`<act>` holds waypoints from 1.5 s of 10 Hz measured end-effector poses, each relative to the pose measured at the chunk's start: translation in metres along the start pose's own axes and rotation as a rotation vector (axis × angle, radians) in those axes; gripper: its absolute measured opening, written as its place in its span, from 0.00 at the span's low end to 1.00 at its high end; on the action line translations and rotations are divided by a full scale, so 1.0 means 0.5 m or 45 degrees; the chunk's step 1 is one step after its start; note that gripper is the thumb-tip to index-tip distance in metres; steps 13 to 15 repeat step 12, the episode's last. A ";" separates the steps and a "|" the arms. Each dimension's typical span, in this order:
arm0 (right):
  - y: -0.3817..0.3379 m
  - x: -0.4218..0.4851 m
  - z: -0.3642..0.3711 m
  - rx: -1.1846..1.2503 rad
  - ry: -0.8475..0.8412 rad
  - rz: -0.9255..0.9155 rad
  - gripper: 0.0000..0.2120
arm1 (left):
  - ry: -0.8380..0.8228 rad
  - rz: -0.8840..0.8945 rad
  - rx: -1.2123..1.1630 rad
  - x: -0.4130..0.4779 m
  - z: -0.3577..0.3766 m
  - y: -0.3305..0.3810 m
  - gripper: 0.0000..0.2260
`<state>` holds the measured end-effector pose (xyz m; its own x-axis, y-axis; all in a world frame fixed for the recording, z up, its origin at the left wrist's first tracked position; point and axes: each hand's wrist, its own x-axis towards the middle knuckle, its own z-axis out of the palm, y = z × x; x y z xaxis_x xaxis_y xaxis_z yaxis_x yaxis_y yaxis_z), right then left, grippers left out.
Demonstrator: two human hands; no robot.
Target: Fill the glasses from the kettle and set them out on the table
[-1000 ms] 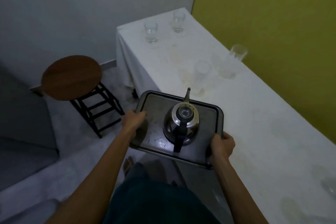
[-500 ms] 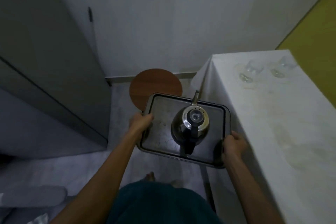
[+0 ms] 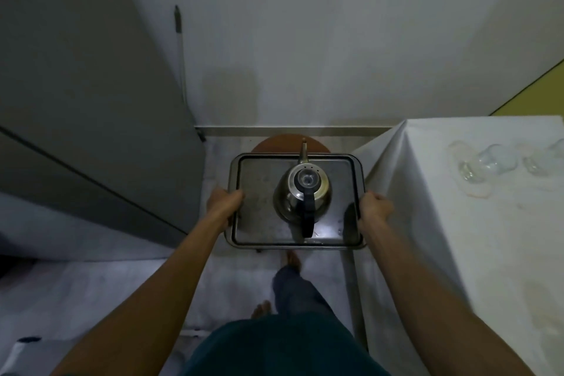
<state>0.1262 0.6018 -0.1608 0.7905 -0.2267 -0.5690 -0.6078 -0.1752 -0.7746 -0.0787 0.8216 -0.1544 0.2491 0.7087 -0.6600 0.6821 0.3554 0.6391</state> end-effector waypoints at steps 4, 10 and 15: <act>-0.052 0.130 0.146 -0.079 -0.005 0.111 0.09 | 0.059 -0.238 -0.081 0.130 0.059 0.086 0.05; -0.042 0.148 0.112 -0.748 -0.360 -0.178 0.22 | 0.084 0.055 0.356 0.117 0.085 0.078 0.17; -0.026 0.097 0.040 -0.852 -0.354 -0.355 0.24 | -0.100 0.432 0.609 0.007 0.137 0.075 0.14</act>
